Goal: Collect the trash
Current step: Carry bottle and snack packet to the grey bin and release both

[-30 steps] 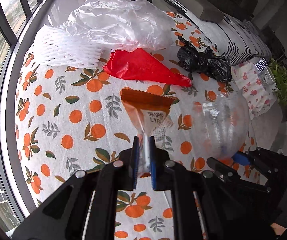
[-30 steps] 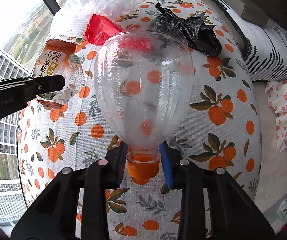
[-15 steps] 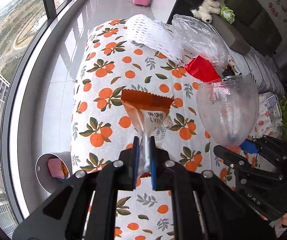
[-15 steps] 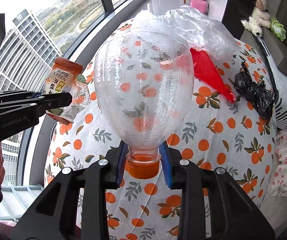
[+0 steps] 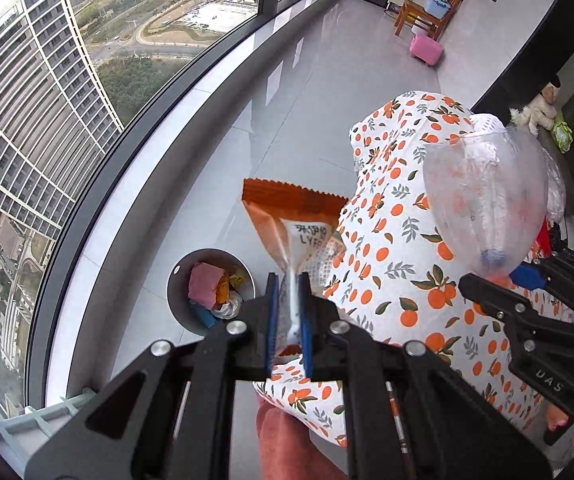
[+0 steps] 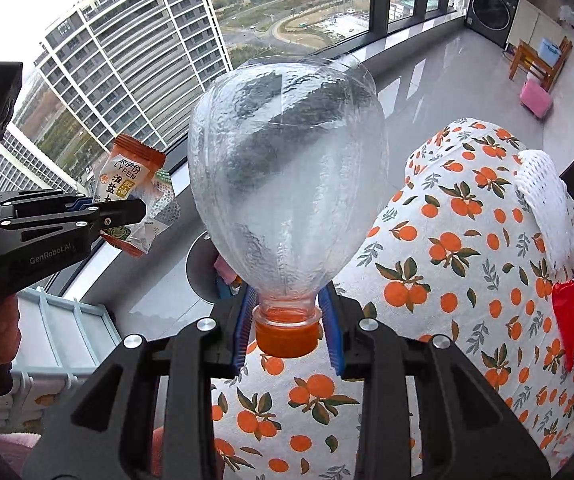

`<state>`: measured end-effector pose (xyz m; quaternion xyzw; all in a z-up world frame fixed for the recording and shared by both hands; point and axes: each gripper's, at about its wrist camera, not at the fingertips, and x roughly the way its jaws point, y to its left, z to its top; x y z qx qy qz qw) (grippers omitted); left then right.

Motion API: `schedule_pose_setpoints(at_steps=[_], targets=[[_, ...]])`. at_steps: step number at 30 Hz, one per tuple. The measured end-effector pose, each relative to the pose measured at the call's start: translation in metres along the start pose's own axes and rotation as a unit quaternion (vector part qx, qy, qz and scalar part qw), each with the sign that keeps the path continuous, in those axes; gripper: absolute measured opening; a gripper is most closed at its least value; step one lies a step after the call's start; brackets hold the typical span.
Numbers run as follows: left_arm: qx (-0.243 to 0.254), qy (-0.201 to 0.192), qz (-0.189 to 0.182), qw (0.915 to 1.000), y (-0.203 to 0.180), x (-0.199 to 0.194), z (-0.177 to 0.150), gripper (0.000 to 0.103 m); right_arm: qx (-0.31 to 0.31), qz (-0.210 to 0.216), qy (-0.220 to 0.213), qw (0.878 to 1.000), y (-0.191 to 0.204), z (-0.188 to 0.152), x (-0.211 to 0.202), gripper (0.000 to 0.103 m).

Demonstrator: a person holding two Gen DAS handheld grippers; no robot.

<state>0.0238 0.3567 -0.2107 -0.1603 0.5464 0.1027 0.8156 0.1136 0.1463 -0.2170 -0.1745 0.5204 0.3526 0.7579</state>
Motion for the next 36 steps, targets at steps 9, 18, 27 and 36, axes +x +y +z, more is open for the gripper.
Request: schedule_pose_setpoints(at_steps=[9,18,27,36], targets=[[-0.098,0.004,0.037,0.9945,0.118,0.002,-0.032,0.010,-0.097,0.058,0.040,0.993,0.111,0.044,0.084,0.030],[-0.153,0.014,0.038,0.9874,0.187,0.062,-0.054,0.010,-0.115,0.062,0.095,0.987,0.161,0.048,0.206,0.030],[-0.155,0.033,0.024,0.9871,0.200,0.143,-0.058,0.010,-0.112,0.040,0.121,0.986,0.169,0.036,0.274,0.046],[-0.133,0.058,0.005,0.9894,0.191,0.194,-0.062,0.011,-0.055,0.037,0.126,0.990,0.150,0.028,0.246,0.048]])
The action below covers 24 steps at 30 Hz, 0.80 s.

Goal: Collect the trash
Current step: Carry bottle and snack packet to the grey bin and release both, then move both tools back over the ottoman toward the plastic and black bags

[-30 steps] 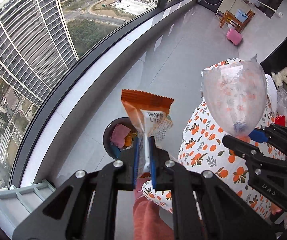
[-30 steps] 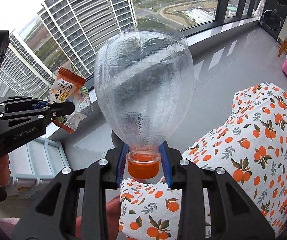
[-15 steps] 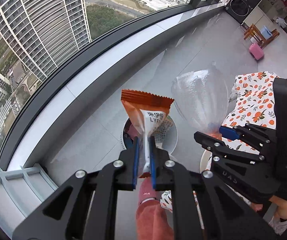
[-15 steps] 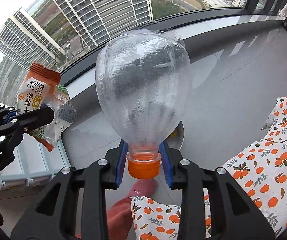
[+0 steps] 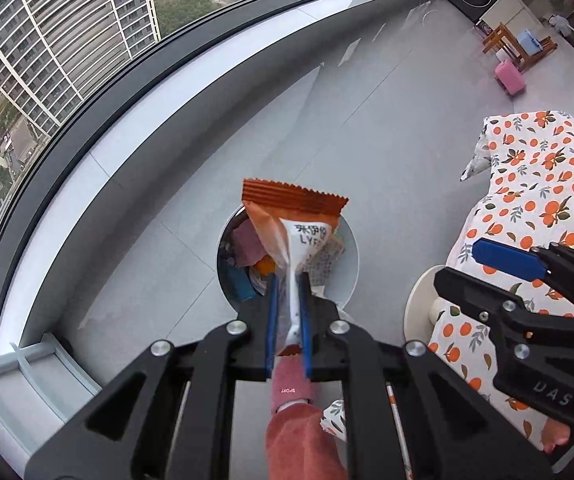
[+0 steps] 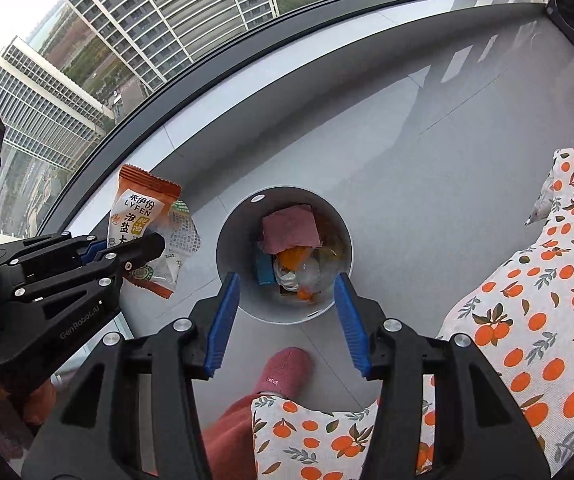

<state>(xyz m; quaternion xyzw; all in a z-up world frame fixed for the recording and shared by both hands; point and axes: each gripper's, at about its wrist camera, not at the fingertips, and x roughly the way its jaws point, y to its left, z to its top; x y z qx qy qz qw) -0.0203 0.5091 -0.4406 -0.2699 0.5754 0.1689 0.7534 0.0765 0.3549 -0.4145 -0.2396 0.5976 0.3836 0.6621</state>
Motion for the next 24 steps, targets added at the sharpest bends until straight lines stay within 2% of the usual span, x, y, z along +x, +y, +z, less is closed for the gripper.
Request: schedule_pose_setpoints(at_steps=[9,11,12,13,15,24], targets=[[0.026,0.032,0.013,0.9991,-0.028,0.042,0.014,0.016,0.038,0.002,-0.022,0.999,-0.019,-0.013,-0.029,0.051],[0.031,0.034,0.016,0.9988,-0.034,0.043,0.014,0.024,0.048,0.002,-0.025,0.999,-0.029,-0.015,-0.033,0.051],[0.034,0.032,0.016,0.9988,-0.038,0.042,0.014,0.034,0.052,0.002,-0.027,0.998,-0.031,-0.016,-0.035,0.051],[0.036,0.029,0.017,0.9988,-0.040,0.040,0.013,0.049,0.056,0.001,-0.029,0.998,-0.037,-0.015,-0.038,0.051],[0.041,0.020,0.025,0.9987,-0.048,0.037,0.012,0.061,0.065,0.000,-0.033,0.997,-0.045,-0.016,-0.045,0.051],[0.072,0.011,0.033,0.9968,-0.085,0.000,0.015,0.062,0.104,-0.004,-0.074,0.992,-0.074,-0.030,-0.090,0.051]])
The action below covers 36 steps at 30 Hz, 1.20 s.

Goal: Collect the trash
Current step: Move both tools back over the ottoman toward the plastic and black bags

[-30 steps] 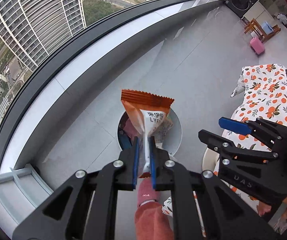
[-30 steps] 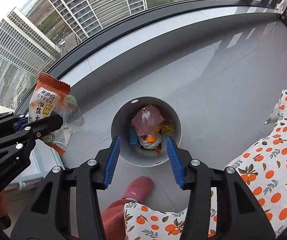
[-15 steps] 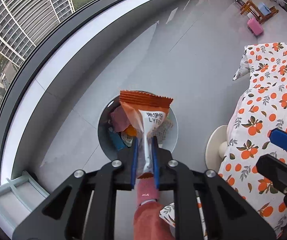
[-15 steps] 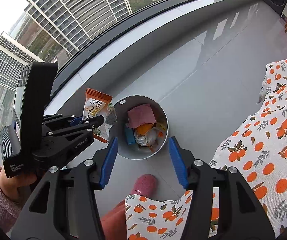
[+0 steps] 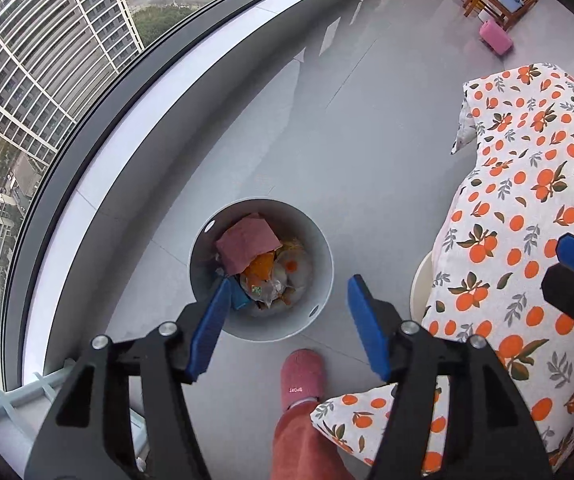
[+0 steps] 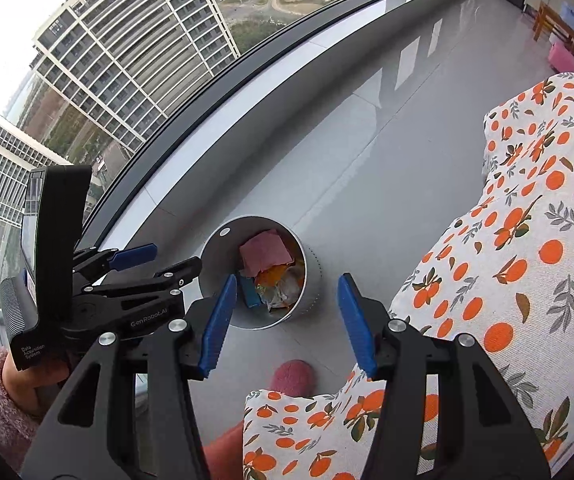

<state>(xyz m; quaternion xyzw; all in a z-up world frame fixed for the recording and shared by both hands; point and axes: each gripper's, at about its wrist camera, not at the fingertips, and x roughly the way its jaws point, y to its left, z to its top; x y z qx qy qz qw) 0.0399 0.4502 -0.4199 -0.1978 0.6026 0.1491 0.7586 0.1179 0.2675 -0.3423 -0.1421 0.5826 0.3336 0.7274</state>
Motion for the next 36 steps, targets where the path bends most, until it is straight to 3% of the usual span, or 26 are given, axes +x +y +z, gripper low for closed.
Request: schedule_pose_setpoints(at_steps=[4,8,11,24,30,36], targets=[[0.028,-0.013,-0.008,0.9995,-0.037,-0.031,0.006,0.062,0.031,-0.010,-0.021,0.999,-0.027,-0.010,-0.035,0.052],[0.085,-0.022,-0.003,0.9961,-0.093,-0.058,0.006,0.062,0.074,-0.032,-0.044,0.996,-0.068,-0.032,-0.078,0.055],[0.123,-0.027,-0.026,0.9917,-0.141,-0.074,0.004,0.062,0.108,-0.061,-0.058,0.991,-0.103,-0.053,-0.114,0.055],[0.270,-0.051,-0.106,0.9556,-0.376,-0.142,-0.023,0.062,0.235,-0.171,-0.104,0.951,-0.277,-0.163,-0.255,0.055],[0.305,-0.055,-0.126,0.9425,-0.470,-0.169,-0.030,0.062,0.249,-0.186,-0.122,0.943,-0.338,-0.193,-0.302,0.055],[0.315,-0.048,-0.145,0.9366,-0.540,-0.172,-0.027,0.065,0.253,-0.186,-0.127,0.941,-0.388,-0.206,-0.330,0.055]])
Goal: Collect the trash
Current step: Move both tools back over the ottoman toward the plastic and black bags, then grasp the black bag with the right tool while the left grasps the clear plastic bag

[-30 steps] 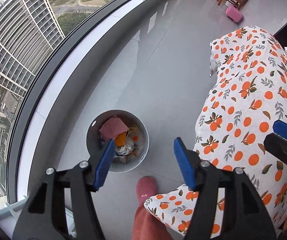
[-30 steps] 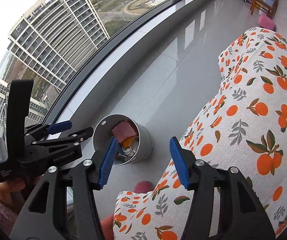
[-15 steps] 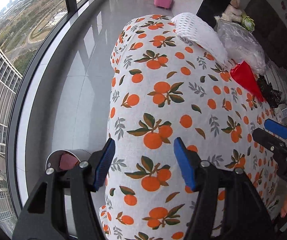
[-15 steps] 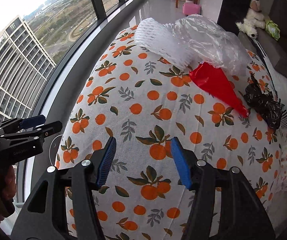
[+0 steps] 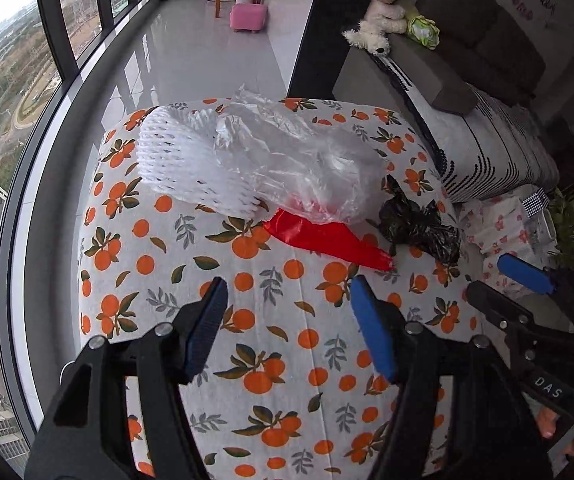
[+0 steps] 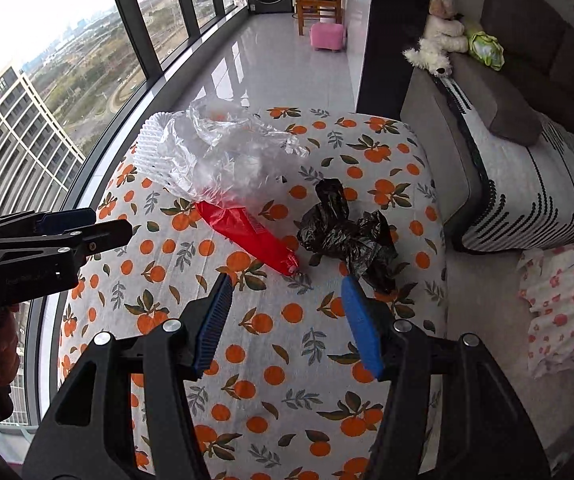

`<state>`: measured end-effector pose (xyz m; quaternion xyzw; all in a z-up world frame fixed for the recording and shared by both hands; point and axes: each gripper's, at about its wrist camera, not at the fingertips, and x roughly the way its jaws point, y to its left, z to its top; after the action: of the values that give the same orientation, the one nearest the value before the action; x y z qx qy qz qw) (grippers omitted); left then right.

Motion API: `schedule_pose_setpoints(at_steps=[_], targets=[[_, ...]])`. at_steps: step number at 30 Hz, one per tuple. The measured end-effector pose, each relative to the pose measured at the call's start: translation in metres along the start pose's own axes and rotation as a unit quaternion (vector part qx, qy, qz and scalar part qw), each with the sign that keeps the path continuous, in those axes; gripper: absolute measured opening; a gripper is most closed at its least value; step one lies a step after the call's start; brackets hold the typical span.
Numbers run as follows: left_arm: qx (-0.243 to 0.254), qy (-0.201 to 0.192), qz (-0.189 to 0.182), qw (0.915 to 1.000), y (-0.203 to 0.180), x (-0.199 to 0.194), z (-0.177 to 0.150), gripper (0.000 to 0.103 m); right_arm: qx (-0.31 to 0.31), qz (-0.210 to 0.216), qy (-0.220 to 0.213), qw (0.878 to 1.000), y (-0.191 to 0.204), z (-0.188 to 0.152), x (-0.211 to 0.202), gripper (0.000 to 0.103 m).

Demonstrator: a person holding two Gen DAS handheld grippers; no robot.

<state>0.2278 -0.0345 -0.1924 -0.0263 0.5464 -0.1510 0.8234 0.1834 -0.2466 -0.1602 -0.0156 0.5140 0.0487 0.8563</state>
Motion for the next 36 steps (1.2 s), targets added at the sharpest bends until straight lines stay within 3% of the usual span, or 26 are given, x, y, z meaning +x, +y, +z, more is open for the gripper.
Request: schedule_pose_setpoints(at_steps=[5,10,20,23,33,34,36], targets=[[-0.004,0.011,-0.009,0.9999,-0.025,0.030,0.027,0.065,-0.004,0.002,0.004,1.000,-0.027,0.011,0.010,0.055],[-0.009,0.019,0.012,0.9997,-0.037,0.060,0.041,0.065,-0.013,0.008,0.015,1.000,-0.040,0.019,0.032,0.055],[-0.010,0.030,0.042,0.9986,-0.039,0.095,0.047,0.060,-0.037,0.012,0.040,0.998,-0.048,0.025,0.083,0.055],[-0.006,0.040,0.042,0.9983,-0.042,0.102,0.041,0.052,-0.042,0.011,0.049,0.998,-0.048,0.027,0.099,0.055],[-0.002,0.057,0.038,0.9977,-0.038,0.125,0.033,0.008,-0.046,0.009,0.069,0.997,-0.052,0.031,0.131,0.058],[-0.001,0.056,0.037,0.9977,-0.038,0.126,0.033,0.004,-0.045,0.011,0.071,0.996,-0.052,0.031,0.132,0.056],[0.002,0.050,0.038,0.9980,-0.038,0.125,0.032,0.001,-0.043,0.017,0.072,0.996,-0.051,0.032,0.132,0.040]])
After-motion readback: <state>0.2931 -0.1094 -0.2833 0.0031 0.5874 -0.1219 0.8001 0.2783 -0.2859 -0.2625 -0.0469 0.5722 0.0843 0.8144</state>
